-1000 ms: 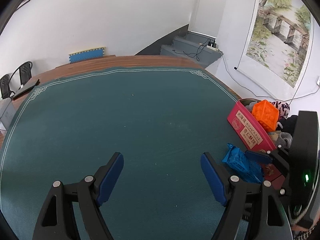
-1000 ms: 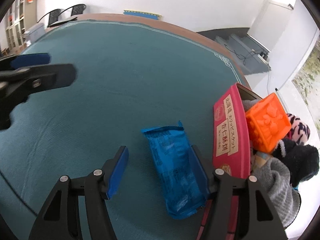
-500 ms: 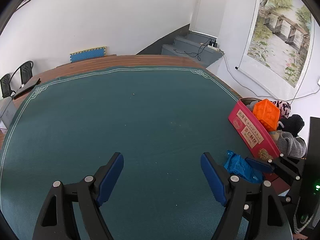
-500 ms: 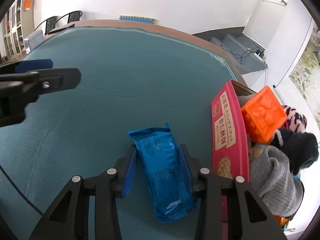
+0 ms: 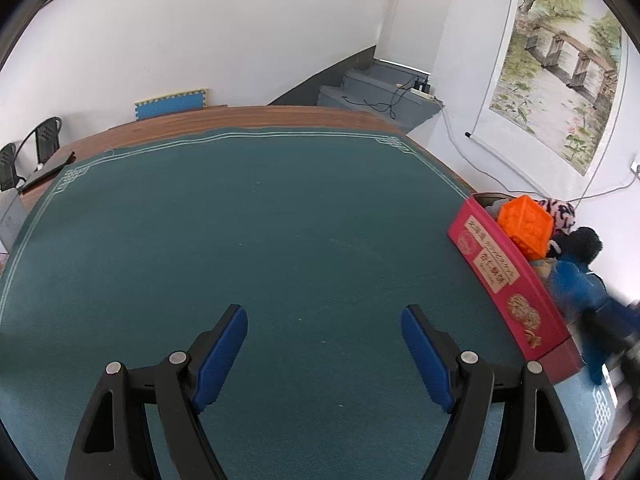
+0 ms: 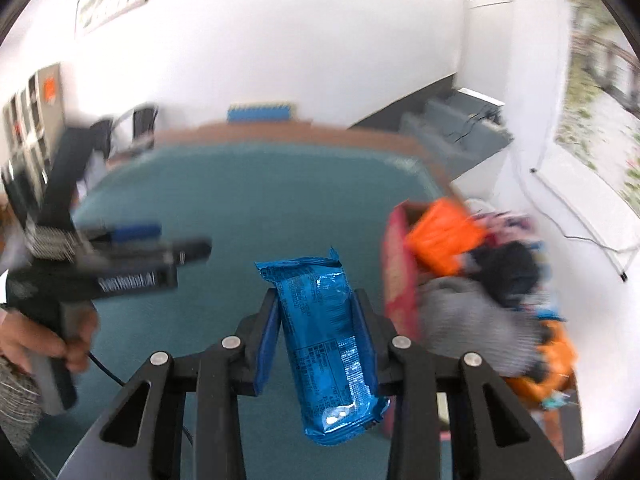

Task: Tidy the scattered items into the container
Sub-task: 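Carry the blue packet into the tin and open the right gripper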

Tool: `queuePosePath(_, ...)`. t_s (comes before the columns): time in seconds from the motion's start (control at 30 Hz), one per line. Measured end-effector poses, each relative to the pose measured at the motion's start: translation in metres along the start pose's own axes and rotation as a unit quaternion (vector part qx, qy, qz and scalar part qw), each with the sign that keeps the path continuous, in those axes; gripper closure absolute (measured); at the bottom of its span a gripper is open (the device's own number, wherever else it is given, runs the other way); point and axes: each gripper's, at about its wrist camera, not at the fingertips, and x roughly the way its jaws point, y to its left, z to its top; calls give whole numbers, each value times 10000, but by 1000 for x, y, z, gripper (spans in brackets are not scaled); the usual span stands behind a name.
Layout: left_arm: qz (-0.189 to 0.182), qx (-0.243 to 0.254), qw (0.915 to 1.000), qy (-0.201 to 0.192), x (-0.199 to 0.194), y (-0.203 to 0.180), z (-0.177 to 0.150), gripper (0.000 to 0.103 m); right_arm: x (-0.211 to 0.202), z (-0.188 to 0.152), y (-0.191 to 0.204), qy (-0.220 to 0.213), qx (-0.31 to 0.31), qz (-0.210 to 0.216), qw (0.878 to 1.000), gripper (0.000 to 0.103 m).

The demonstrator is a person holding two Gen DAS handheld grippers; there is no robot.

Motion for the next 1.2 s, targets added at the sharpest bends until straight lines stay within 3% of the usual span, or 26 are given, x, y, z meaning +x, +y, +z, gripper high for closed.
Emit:
queuePosePath(0.1,-43,96,9999,-25,-3,-8,-1,22,-34,7,-32,-388,319,-293,9983,65)
queuePosePath(0.47,-141,471,9988,1,-4,-33,-8,22,-12,17,-162,-228,1985,-731,9771,65)
queuePosePath(0.67,-194,450,9988,38,-2,-32,-8,22,27,12,-169,46,2086,-740,9752,65)
queuePosePath(1.03,-363,548,9978,-2,-7,-40,-7,22,27,3,-161,17,1827,-617,9812,62)
queuePosePath(1.17,-428,606,9972,-78,-16,-48,-6,22,4,1,-157,-199,1818,-435,9822,41)
queuePosePath(1.2,-447,627,9970,-92,-19,-51,-6,22,-4,1,-155,-283,1811,-418,9822,40)
